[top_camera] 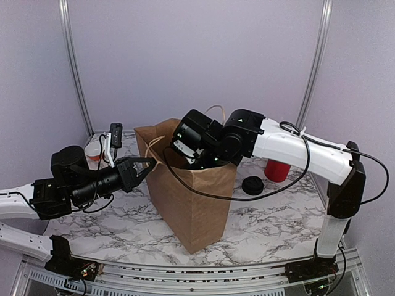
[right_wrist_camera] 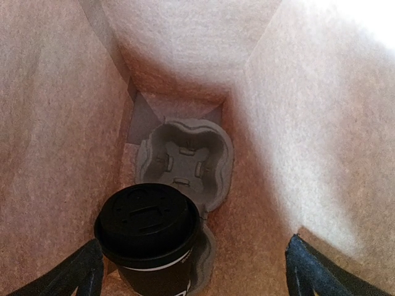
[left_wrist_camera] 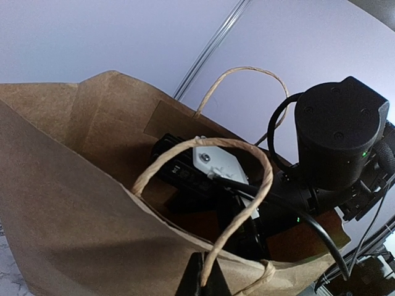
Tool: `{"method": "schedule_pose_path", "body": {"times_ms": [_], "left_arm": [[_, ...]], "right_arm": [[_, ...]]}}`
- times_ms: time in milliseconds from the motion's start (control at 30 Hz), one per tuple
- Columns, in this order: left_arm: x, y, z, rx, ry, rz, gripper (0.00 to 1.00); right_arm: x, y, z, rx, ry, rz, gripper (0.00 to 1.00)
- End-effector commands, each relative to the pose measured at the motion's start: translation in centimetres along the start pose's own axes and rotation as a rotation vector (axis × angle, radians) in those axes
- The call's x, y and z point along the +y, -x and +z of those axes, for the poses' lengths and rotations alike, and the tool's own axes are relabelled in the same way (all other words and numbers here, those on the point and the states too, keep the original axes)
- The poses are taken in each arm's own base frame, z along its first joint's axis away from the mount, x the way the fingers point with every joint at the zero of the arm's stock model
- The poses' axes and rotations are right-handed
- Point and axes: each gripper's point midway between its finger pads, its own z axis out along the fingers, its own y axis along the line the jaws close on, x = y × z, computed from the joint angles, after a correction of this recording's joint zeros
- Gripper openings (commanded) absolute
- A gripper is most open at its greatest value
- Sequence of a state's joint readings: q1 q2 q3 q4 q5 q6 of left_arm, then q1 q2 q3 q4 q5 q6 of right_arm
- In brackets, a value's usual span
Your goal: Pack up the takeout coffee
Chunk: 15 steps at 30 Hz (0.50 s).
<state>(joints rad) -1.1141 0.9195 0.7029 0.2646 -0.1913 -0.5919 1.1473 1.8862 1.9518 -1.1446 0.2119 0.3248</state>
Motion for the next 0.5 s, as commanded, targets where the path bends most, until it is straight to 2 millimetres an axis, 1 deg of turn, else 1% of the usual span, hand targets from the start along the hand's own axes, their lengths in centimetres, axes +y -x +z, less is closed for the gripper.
{"method": "schedule_pose_path", "body": {"times_ms": [0,467], "left_arm": [[0.03,-0.12,0.01,0.014,0.01,0.006,0.0],[0.02,-0.28,0.09,0.02,0.009,0.006,0.0]], "right_arm": [[0.55,3.5,-4.66,-0.163,0.056,0.05,1.0],[0.39,3.74,-5.35,-0.18,0.064,0.062,1.0]]}}
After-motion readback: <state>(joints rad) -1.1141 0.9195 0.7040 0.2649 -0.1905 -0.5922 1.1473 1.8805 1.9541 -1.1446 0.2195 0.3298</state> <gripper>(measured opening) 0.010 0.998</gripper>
